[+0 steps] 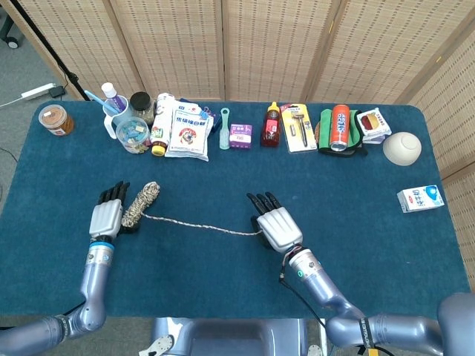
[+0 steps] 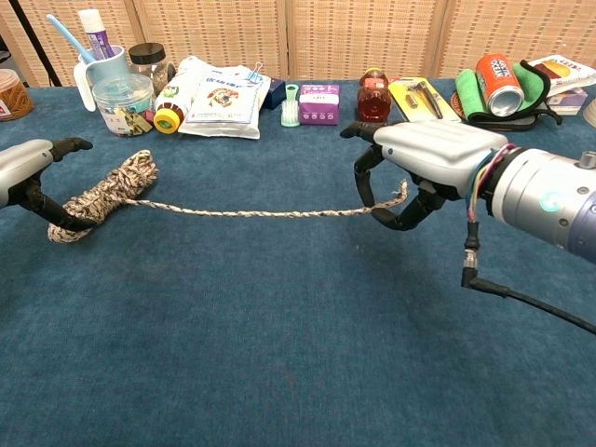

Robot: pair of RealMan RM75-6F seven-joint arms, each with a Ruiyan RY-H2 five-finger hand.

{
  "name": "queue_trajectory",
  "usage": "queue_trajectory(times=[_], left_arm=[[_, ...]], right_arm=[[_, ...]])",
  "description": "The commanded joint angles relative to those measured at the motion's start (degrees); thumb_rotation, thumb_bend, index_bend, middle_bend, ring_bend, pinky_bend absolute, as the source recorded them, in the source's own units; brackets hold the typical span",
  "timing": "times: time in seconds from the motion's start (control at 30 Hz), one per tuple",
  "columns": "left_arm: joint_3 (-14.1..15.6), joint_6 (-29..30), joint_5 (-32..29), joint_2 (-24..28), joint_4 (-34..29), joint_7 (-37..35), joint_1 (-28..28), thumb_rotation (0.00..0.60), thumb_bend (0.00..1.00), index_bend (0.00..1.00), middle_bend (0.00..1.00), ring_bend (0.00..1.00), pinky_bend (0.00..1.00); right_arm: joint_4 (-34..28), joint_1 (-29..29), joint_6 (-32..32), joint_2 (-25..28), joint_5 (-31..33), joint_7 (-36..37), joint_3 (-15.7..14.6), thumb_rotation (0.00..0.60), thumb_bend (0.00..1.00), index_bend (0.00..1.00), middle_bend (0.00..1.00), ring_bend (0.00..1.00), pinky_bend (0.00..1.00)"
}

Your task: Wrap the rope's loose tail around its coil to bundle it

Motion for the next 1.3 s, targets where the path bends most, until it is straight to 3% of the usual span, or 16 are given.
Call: queue_trajectory(times=[0.03, 0.27, 0.47, 0.67, 1.13, 1.3], left_arm=[[-0.33, -0.53, -0.62, -0.13, 1.1, -0.05, -0.59, 0.6, 0.2, 0.0, 0.0, 0.0, 0.0], [1.15, -0.62, -3.5, 0.22, -0.38, 3.73, -0.99, 0.6, 0.2, 0.0, 0.0, 0.0, 0.01], [1.39, 2.24, -4.51, -1.05, 0.19, 6.52, -1.29, 0.6, 0.2, 0.0, 0.0, 0.0, 0.21], [1.29, 3.87, -5.6, -2.01, 0.26, 8.82, -1.73, 0.6, 0.23, 0.0, 0.01, 0.18, 0.4], [1.64, 4.26, -3.72, -3.56, 1.95, 8.0, -2.27, 0.6, 0.45, 0.36, 0.3, 0.42, 0.6], [1.95, 4.11, -2.75, -3.78, 2.56, 7.56, -2.3, 0.6, 0.49, 0.41, 0.34, 0.46, 0.62]], right_arm=[[-0.09, -0.05, 0.1, 0.1, -0.12, -0.01, -0.01, 0.6, 0.56, 0.65, 0.0, 0.0, 0.0], [-0.22, -0.11, 0.12, 0.18, -0.05, 0.19, 0.11, 0.6, 0.56, 0.65, 0.0, 0.0, 0.0], [-0.41, -0.22, 0.27, 0.44, -0.12, 0.36, 0.21, 0.6, 0.57, 0.66, 0.0, 0.0, 0.0], [-0.24, -0.32, 0.18, 0.57, -0.2, 0.71, 0.16, 0.6, 0.57, 0.66, 0.0, 0.0, 0.0], [-0.35, -0.47, 0.26, 1.04, -0.44, 0.97, 0.21, 0.6, 0.58, 0.67, 0.0, 0.0, 0.0], [-0.2, -0.62, 0.24, 1.11, -0.54, 1.2, 0.06, 0.6, 0.58, 0.67, 0.0, 0.0, 0.0]])
